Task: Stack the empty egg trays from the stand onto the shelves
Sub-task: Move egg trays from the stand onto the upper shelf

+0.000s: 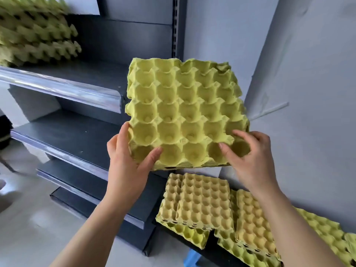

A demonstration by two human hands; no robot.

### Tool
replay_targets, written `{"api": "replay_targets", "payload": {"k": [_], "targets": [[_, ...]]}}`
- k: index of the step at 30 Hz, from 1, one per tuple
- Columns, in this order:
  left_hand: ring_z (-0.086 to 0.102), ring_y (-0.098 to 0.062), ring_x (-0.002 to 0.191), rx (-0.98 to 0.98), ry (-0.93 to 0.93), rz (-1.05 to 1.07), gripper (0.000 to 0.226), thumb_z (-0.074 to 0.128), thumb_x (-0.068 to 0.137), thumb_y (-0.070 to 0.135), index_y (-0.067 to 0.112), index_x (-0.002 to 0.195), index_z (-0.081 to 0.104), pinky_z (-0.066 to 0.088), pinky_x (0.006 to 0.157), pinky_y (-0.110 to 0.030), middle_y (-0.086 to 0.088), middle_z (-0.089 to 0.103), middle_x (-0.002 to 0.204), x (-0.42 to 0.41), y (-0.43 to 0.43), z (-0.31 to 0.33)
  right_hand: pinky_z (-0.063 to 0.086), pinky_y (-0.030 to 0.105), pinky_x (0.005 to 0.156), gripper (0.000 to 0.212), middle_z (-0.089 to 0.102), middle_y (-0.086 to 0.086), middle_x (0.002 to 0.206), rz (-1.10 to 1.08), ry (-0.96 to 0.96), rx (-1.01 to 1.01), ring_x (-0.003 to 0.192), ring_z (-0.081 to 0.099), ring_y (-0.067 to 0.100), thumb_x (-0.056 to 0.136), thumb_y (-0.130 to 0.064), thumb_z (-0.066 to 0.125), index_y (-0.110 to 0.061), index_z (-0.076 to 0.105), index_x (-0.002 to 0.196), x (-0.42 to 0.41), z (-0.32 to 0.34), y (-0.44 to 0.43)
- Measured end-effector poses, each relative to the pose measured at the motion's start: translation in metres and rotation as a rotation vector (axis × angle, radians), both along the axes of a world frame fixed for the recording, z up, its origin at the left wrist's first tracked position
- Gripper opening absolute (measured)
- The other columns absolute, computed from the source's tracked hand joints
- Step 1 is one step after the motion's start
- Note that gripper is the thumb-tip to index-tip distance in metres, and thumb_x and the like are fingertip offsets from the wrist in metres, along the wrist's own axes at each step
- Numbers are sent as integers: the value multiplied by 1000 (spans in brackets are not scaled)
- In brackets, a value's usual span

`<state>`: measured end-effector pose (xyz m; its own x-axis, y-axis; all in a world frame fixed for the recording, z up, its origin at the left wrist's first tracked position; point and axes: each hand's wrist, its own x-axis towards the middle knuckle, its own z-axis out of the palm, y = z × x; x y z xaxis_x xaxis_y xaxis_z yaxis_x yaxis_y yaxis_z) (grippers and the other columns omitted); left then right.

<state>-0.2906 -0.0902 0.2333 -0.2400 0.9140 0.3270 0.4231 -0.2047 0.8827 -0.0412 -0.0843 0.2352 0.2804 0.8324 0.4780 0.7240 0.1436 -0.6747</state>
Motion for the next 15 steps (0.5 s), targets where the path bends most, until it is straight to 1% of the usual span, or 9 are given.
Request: {"api": "replay_targets", "payload": {"k": [1,3,4,5,6,8,10,12,15], "targets": [[41,7,101,24,-5,8,86,72,77,44,38,148,23,35,90,-18,8,28,141,-14,2,9,40,27,96,58,40,1,121,11,-1,23,115,47,15,71,-57,66,-29,61,121,-14,11,4],[42,18,98,72,-5,12,82,72,77,45,40,146,27,35,84,-12,7,31,138,-45,10,23,42,28,94,57,40,0,121,28,1,56,114,47,14,71,-57,67,-29,61,121,-43,30,14],[40,24,97,84,-6,14,82,72,76,46,40,145,28,34,81,-8,7,33,136,-59,15,29,41,26,93,58,40,-1,119,31,-3,70,112,47,13,71,-58,66,-29,61,120,-56,38,20],[39,26,98,90,-9,21,82,73,76,47,41,145,29,33,79,-5,6,34,135,-74,20,35,39,23,90,58,40,-2,117,32,-7,82,109,47,11,70,-59,65,-30,61,120,-71,45,26],[42,22,100,95,-11,31,82,73,76,48,40,145,30,33,78,-5,6,35,135,-91,26,42,37,22,87,58,40,-3,116,36,-8,90,106,46,8,70,-60,65,-30,61,120,-88,53,32],[48,5,105,95,-6,56,83,72,76,50,38,146,30,36,83,-13,5,36,135,-127,38,55,35,21,83,55,39,-3,114,45,-6,93,101,44,6,72,-58,66,-31,61,120,-125,67,47],[51,-11,108,90,4,78,84,70,76,53,36,147,29,36,88,-21,4,36,135,-163,54,66,37,23,83,53,39,-2,113,40,-6,94,100,47,9,73,-56,67,-30,61,119,-160,79,61],[50,-13,109,89,17,81,84,69,76,55,34,148,30,35,88,-22,1,38,133,-194,71,77,40,26,84,52,40,-1,111,30,-10,85,103,50,15,73,-57,67,-30,62,118,-192,90,76],[46,-11,109,95,49,72,82,67,78,56,31,148,32,33,90,-22,1,40,130,-233,100,90,46,35,91,53,40,-1,110,7,-14,59,107,52,21,73,-62,65,-32,61,117,-230,103,101]]}}
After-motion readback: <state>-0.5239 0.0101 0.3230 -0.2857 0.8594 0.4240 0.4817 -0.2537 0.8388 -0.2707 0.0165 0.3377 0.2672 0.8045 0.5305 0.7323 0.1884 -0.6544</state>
